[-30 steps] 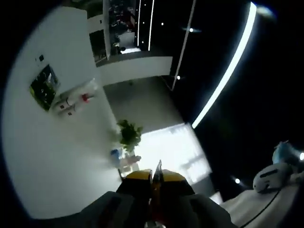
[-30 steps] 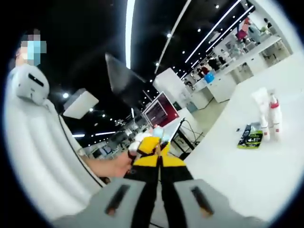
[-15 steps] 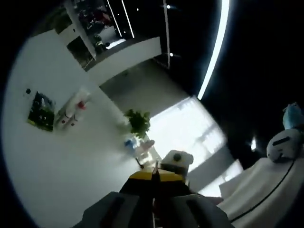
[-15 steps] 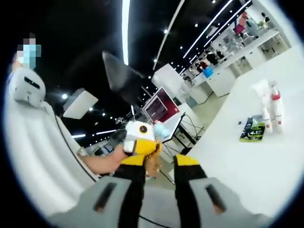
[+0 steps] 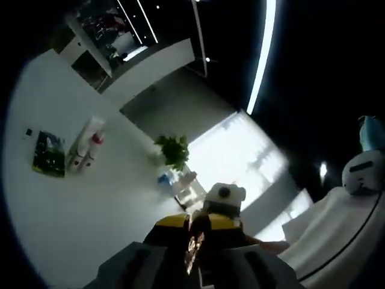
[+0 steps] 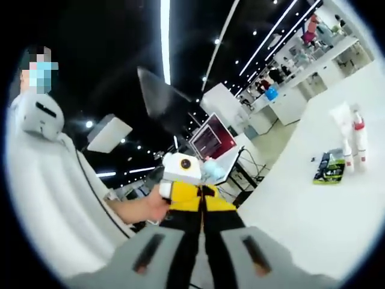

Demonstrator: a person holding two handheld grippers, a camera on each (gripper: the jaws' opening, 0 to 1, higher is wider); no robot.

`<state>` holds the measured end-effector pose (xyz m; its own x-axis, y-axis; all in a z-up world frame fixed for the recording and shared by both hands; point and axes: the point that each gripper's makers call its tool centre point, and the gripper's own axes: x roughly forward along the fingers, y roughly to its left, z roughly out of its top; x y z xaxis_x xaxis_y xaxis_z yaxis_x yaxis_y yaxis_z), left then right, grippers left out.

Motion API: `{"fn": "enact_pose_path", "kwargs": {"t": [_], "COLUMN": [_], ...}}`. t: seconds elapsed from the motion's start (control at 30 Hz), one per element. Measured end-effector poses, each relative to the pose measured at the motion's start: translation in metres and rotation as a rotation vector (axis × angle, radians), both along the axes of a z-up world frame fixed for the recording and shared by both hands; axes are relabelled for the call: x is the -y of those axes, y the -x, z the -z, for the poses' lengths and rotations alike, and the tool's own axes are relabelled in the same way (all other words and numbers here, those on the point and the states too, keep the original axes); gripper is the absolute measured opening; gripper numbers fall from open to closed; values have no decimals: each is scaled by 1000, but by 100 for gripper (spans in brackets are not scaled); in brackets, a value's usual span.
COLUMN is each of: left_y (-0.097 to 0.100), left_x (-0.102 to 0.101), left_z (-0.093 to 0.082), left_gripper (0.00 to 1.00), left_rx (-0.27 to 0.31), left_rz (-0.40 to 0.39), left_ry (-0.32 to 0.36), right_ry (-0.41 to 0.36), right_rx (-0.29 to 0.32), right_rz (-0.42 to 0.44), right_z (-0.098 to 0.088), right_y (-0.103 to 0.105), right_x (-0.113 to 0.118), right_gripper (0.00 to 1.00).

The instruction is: Arrange the skincare products in the storage area until every visible bottle or jar stands upright without overlapping.

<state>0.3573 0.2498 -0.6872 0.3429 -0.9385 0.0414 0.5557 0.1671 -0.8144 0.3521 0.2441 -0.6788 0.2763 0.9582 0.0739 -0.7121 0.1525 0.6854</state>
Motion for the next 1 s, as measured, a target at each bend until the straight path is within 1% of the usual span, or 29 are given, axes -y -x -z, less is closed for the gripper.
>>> {"fn": "enact_pose_path", "kwargs": {"t": [0.07,0.1,0.13,0.17,0.2,0.23,0.3,0.33,0.47,0.53,0.57,0.6,0.67,0.7,0.73,0.77,0.8,0.83,0.87,0.9,0.93,0.97,1.0], "left_y": [4,5,7,10,11,10,11,11,10,13,14,15,17,19,21,20,19,17,8,4,3,2,1], "left_x": [1,2,3,3,3,3,3,3,3,3,3,3,4,6,7,6,5,5,1,-2,-4,-8,-12], "left_z": [-2,-2,-2,-1,0,0,4,4,4,1,0,0,2,3,5,9,8,8,9,8,8,6,3], "left_gripper": [18,17,14,6,3,2,1,1,1,1,1,1,1,1,1,1,2,4,7,12,12,10,5], "left_rx": [-1,-4,-7,-8,-8,-8,-34,-33,-44,-39,-40,-42,-42,-44,-42,-31,-35,-32,-25,-35,-43,-50,-36], "left_rz": [21,26,33,46,55,46,53,49,56,67,75,81,96,105,116,115,106,97,40,15,9,18,12], "left_ry": [5,5,2,-1,-5,-5,-2,-8,-6,0,6,5,-7,-10,-17,-36,-32,-33,-40,-31,-24,-5,6], "right_ry": [-13,-16,-14,-7,-5,-1,11,5,5,-19,-19,-16,8,19,27,24,31,30,22,13,8,0,-7], "right_rx": [-2,-1,-1,4,3,-1,-1,-14,-9,-52,-50,-50,-62,-60,-60,-45,-24,-24,-28,-44,-49,-54,-58], "right_rz": [24,19,17,17,10,12,15,19,28,15,13,9,-7,-22,-47,-31,-27,-22,-17,-2,6,17,21], "right_z": [-3,-4,-5,-5,-4,-3,0,1,1,-1,-1,-1,4,6,7,6,7,8,7,8,9,8,8], "right_y": [-4,-3,-3,-2,0,0,1,1,0,1,1,2,4,7,12,11,11,10,9,6,4,2,1], "right_x": [3,3,3,2,1,1,1,0,0,0,0,-1,-5,-6,-7,-6,-5,-5,-5,-3,-1,1,3], "right_gripper": [1,1,1,1,1,1,1,1,2,2,3,4,11,9,3,2,2,2,2,2,2,2,2]}}
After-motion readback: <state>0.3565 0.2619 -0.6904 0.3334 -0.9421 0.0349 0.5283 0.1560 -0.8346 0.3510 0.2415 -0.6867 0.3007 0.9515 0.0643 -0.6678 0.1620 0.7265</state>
